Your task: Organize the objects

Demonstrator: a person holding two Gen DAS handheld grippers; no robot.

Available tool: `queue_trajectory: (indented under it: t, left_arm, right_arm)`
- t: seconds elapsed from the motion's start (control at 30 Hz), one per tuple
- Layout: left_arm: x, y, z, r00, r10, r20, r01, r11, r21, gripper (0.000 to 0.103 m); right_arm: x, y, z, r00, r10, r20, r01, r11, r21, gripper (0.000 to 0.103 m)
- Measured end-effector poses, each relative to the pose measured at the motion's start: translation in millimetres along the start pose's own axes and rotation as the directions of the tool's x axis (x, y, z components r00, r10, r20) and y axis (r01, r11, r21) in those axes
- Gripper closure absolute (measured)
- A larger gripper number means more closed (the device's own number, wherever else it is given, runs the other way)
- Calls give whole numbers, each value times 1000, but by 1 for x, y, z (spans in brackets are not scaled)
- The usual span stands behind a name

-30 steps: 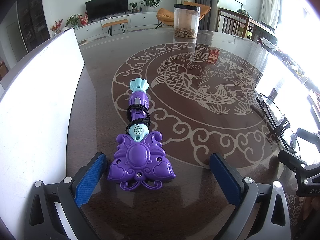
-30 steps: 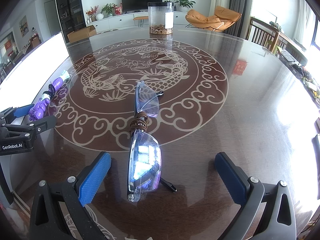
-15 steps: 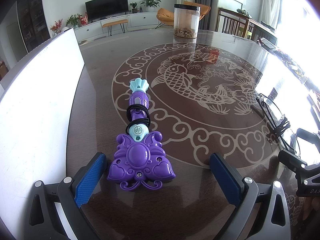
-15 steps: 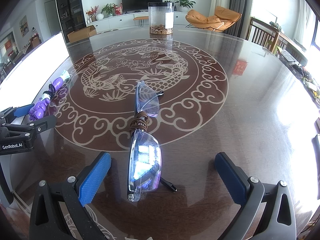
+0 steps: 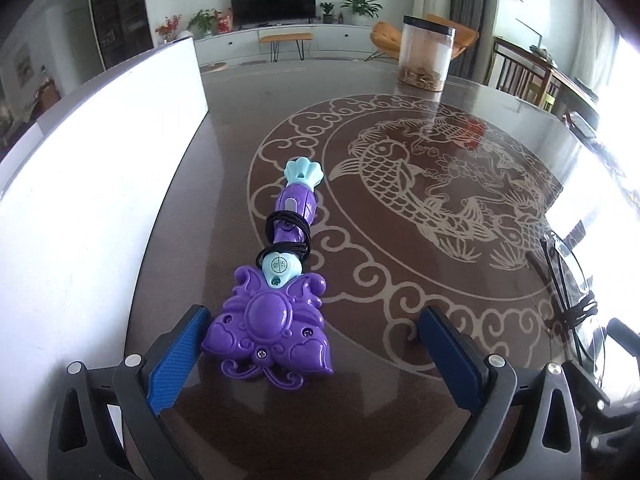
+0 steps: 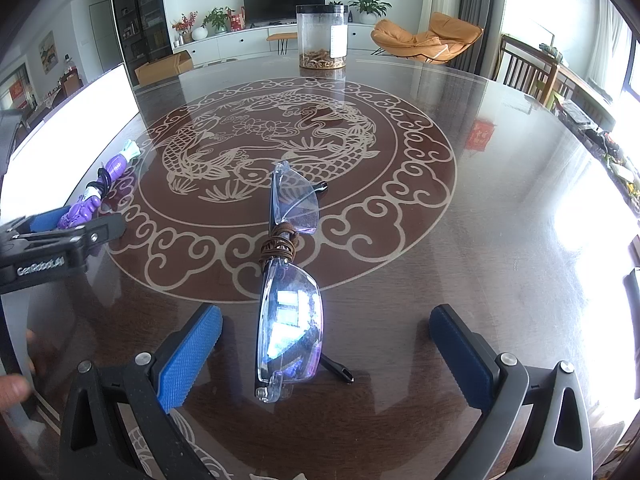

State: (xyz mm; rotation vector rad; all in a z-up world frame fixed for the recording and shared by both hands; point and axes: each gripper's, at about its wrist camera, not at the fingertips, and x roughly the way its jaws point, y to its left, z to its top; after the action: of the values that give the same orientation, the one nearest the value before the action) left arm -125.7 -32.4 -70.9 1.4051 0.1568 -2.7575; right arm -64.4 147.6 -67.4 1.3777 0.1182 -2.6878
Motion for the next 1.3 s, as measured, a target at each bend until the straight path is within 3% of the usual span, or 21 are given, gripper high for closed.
queue_trajectory:
  t: [0.13,0.23,0.3,0.33,0.37,0.4,0.5,0.57,0.63,0.7,0.77,0.87,1.0,1.1,1.13,1.17,1.2,1.23,1.27,1.3]
  left_arm:
    - [6,-2,11,994,-71,-79,80,990,119,0]
    - [15,-2,28,979,-66,-191,92,987,129,0]
    - [27,-7,45,942,-31,-334,80,988,132,0]
    - [34,-8,52,916,-18,-402,76,989,128,0]
    - [41,-10,60,891,-9,-455,78,988,132,0]
    - [46,-12,65,879,-5,-477,87,985,150,0]
    - [50,-13,77,909,-15,-416,101,977,187,4]
    - [43,-11,78,936,-27,-351,98,978,186,32]
    - [36,-9,77,945,-45,-323,109,977,182,81]
    - [30,-5,69,939,-117,-325,173,973,149,82]
    - [21,-5,53,943,-135,-303,185,972,143,82]
    - [7,-6,34,949,-182,-258,208,975,77,82]
    - [-6,-5,15,953,-241,-183,248,969,15,82]
    - [-25,0,11,957,-274,-99,276,961,12,83]
    - [-35,1,6,956,-289,-58,290,957,20,83]
    - [-42,-2,8,955,-297,-28,298,954,28,83]
    - [-54,-1,5,951,-310,12,310,950,40,83]
    - [-62,1,2,947,-318,37,316,947,46,83]
    - [-69,1,2,942,-328,68,325,944,56,83]
    - [-73,2,3,944,-322,77,317,946,61,83]
  right_arm:
    - [0,0,0,1000,0,1,0,1000,0,0]
    - [0,0,0,1000,-1,1,1,1000,1,0]
    - [1,0,0,1000,-1,1,1,1000,1,0]
    - [1,0,0,1000,-1,1,1,1000,1,0]
    - [1,1,0,1000,-2,1,2,1000,1,0]
    - [1,1,0,1000,-2,1,2,1000,1,0]
    - [1,0,0,1000,-2,1,2,1000,1,0]
    - [0,0,-1,1000,0,2,0,1000,0,0]
    - [-2,-3,0,1000,28,10,-28,1000,12,0]
    - [-8,-12,0,996,80,29,-81,995,57,0]
    - [-13,-35,3,985,167,46,-173,971,165,0]
    - [-15,-71,21,947,321,-13,-301,901,312,0]
    - [-15,-68,61,919,354,-171,-307,919,248,0]
    - [-5,-34,81,918,308,-250,-284,950,128,1]
    - [3,-21,84,918,288,-273,-275,958,87,3]
    - [11,-9,83,919,263,-294,-262,964,44,19]
    - [19,3,78,919,232,-318,-245,969,-3,50]
    - [26,14,74,920,183,-346,-216,975,-59,66]
    - [23,21,72,943,132,-305,-175,977,-120,82]
    - [23,21,69,939,141,-314,-187,975,-119,87]
